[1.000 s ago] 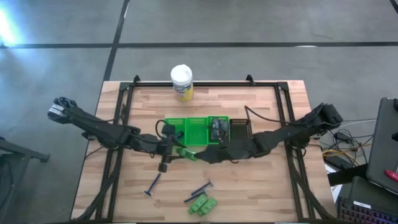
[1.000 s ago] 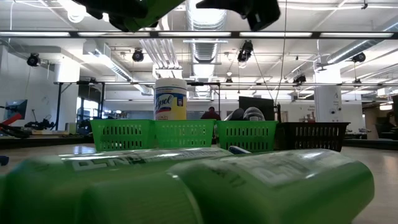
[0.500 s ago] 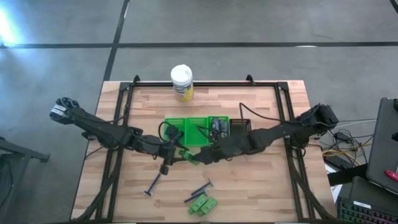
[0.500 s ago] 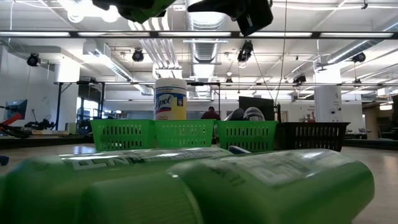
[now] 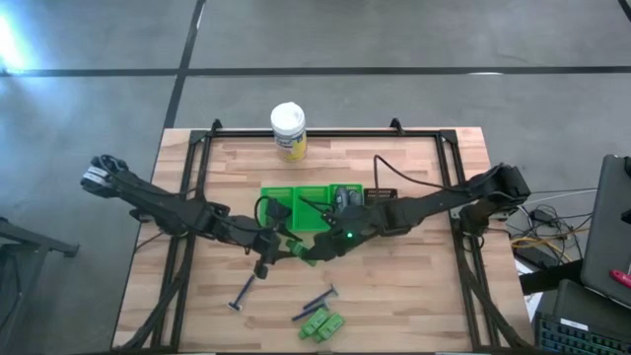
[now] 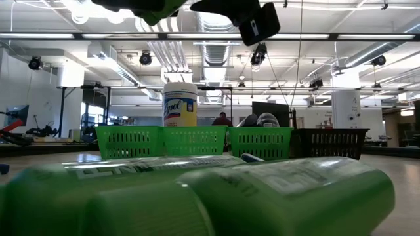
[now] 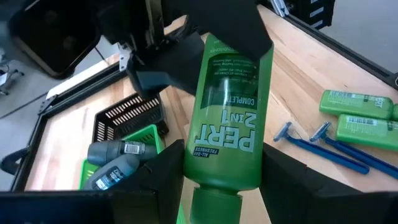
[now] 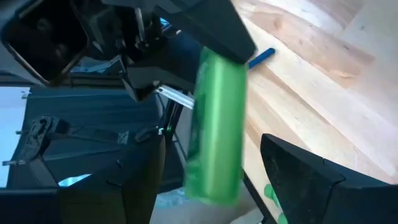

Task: Pick & Place Travel size toiletries
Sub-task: Put the green shampoo into the black bin

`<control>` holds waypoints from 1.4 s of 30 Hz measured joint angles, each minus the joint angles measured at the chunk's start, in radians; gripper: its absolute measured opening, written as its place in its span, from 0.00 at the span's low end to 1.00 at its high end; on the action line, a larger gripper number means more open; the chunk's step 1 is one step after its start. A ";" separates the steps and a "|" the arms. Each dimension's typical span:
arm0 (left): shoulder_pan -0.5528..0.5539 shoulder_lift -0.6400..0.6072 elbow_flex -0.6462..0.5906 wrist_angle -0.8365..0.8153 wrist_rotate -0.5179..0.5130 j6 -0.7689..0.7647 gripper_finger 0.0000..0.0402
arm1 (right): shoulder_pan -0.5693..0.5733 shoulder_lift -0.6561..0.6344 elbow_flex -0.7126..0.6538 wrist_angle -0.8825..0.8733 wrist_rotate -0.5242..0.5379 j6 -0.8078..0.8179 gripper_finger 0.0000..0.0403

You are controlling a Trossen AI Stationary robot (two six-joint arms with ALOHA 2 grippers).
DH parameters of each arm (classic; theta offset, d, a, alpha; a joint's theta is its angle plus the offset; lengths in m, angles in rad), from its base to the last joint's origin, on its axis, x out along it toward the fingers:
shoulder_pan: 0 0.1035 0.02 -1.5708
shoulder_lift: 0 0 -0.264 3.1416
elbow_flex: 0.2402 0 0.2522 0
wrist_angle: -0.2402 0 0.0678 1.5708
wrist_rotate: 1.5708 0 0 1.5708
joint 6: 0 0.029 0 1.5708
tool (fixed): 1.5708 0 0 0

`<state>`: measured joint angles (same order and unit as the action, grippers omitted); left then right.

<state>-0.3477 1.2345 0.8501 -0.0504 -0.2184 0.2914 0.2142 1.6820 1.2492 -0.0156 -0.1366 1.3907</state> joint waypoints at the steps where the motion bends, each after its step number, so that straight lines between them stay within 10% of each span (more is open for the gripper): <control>1: 0.000 0.008 0.004 0.001 0.000 0.003 0.45 | 0.000 0.006 0.005 -0.001 0.000 0.000 0.63; 29: -0.010 0.019 0.020 -0.064 -0.029 -0.044 0.57 | 0.017 0.012 0.040 -0.132 0.049 -0.042 0.21; 36: -0.021 -0.033 0.020 -0.221 -0.096 -0.199 0.61 | 0.071 -0.072 0.040 -0.404 0.307 0.048 0.21; 42: -0.034 -0.082 0.010 -0.355 -0.150 -0.439 0.62 | 0.172 -0.175 0.040 -0.985 0.569 0.433 0.23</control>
<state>-0.3819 1.1528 0.8604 -0.4050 -0.3687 -0.1477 0.3864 1.5068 1.2896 -1.0008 0.4328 1.8239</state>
